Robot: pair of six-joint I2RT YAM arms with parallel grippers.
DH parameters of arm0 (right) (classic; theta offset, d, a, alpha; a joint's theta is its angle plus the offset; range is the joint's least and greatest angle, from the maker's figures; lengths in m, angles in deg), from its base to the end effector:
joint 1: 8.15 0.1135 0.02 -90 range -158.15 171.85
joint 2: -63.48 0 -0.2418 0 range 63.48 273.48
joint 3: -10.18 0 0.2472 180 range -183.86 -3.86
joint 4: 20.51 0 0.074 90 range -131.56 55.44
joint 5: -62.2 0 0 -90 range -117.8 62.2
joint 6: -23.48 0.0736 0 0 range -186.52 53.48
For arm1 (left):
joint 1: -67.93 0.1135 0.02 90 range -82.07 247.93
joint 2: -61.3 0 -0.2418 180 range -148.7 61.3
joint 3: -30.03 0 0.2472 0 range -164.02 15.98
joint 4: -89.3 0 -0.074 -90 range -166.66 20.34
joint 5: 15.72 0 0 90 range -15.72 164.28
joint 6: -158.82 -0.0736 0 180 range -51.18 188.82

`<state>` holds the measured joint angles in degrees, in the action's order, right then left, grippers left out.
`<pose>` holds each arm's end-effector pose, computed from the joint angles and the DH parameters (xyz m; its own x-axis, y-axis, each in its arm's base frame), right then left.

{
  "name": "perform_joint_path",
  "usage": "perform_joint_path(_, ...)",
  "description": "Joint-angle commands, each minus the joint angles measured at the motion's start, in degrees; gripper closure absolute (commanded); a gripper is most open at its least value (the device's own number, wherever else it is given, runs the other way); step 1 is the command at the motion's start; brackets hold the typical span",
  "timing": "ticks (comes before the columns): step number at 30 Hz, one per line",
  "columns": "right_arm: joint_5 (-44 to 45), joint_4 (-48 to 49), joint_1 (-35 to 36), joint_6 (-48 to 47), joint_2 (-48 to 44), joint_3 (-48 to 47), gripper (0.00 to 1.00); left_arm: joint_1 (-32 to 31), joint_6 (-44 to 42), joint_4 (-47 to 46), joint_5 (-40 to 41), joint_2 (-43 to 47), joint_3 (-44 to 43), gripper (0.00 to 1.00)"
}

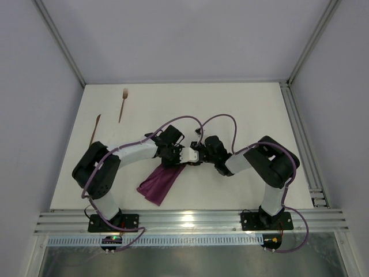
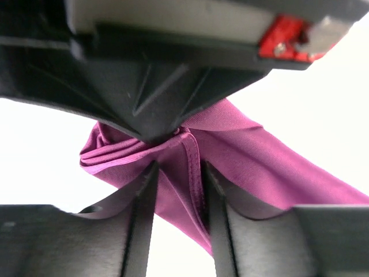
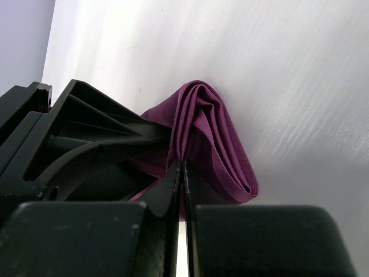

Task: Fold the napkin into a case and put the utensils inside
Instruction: Stuff the top corner of the smaller-rectangle-folded napkin into the folded napkin.

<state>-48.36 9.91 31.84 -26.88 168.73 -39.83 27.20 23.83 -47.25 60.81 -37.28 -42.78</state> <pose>0.2548 0.2475 0.0837 -0.7873 0.1192 -0.6049 -0.4463 0.5668 0.6926 0.2391 -0.2285 0.1090 -0.0082 0.9143 -0.4049 0.9940 0.0518 0.0968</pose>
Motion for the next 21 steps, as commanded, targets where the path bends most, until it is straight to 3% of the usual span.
perform_joint_path(1, 0.4, 1.8, -0.4, 0.5, 0.3, -0.9, 0.96, 0.3, 1.1, 6.2, -1.2, -0.3, 3.0, 0.58)
perform_joint_path(18, -0.3, 3.7, -1.3, 1.8, 3.6, -0.7, 0.96, 0.0, 1.9, 15.9, -13.4, 7.5, -2.8, 0.50)
perform_joint_path(21, -0.4, 3.8, -1.2, 1.8, 3.6, -0.8, 0.96, 0.0, 3.5, 15.5, -11.7, 10.5, -3.8, 0.48)
